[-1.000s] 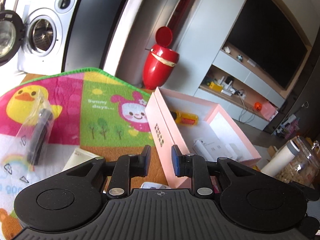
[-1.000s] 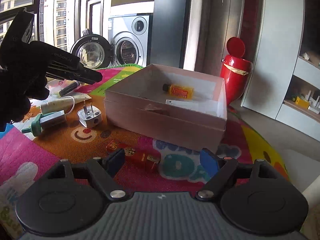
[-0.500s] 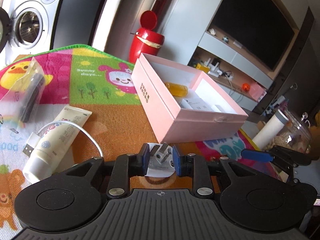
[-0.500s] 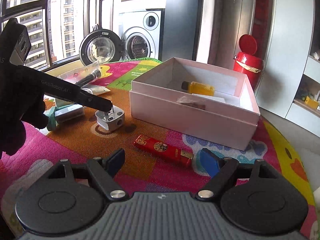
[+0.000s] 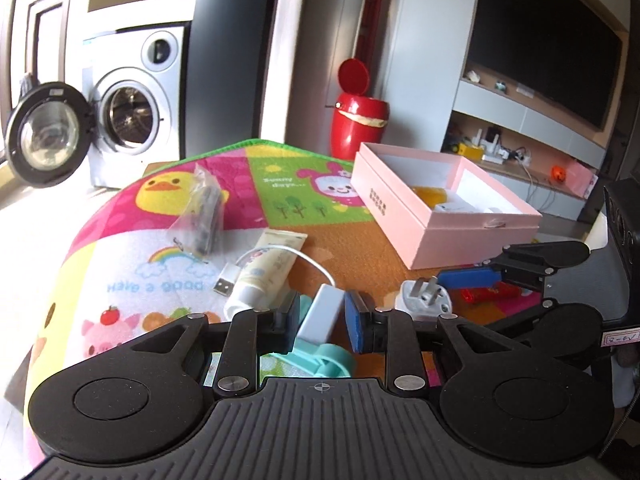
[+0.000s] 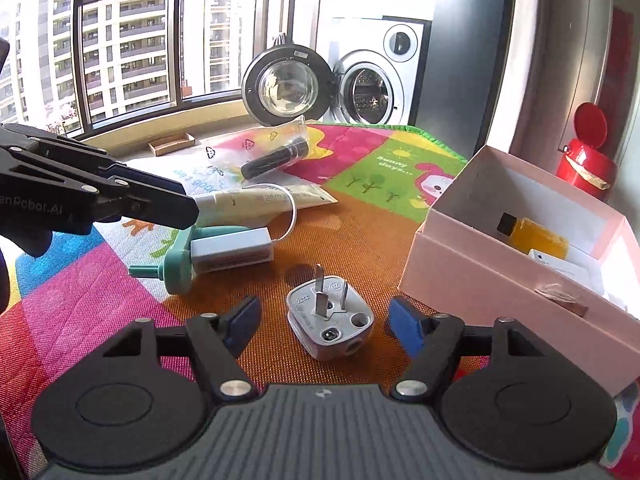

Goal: Organize rigid objects

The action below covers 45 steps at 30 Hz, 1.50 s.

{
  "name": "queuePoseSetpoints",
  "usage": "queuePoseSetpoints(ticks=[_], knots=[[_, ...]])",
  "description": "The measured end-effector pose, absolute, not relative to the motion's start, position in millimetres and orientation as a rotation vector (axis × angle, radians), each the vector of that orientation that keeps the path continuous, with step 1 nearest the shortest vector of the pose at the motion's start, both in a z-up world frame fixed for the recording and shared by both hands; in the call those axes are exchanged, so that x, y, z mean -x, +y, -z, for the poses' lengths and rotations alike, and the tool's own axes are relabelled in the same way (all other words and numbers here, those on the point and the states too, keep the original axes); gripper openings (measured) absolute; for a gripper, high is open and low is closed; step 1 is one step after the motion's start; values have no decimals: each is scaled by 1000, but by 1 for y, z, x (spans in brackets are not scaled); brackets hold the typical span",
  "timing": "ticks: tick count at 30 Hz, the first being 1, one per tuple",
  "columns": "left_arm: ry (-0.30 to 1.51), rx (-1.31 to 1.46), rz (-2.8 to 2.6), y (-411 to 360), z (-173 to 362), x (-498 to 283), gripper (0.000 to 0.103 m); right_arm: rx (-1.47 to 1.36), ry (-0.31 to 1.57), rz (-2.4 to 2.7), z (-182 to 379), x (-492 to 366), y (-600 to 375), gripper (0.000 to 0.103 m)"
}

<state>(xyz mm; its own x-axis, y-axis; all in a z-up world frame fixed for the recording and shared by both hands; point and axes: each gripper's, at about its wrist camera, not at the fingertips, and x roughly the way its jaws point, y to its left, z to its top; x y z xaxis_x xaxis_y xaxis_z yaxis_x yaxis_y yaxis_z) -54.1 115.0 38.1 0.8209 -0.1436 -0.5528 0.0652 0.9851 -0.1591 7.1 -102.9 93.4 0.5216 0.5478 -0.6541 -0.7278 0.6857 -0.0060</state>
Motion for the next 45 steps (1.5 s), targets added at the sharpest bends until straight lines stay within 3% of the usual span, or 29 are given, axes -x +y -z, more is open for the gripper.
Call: queuePoseSetpoints(ticks=[1, 2, 15, 24, 45], knots=[[603, 165, 92, 122, -36, 53, 28, 294, 693, -775, -93, -9, -101, 46], [607, 207, 70, 131, -34, 52, 28, 282, 711, -779, -92, -8, -102, 41], [647, 140, 192, 93, -17, 27, 28, 271, 696, -620, -93, 25, -183, 38], [690, 20, 86, 82, -20, 9, 28, 203, 720, -591, -84, 18, -190, 63], [751, -10, 373, 19, -7, 44, 29, 127, 659, -503, -95, 18, -201, 69]])
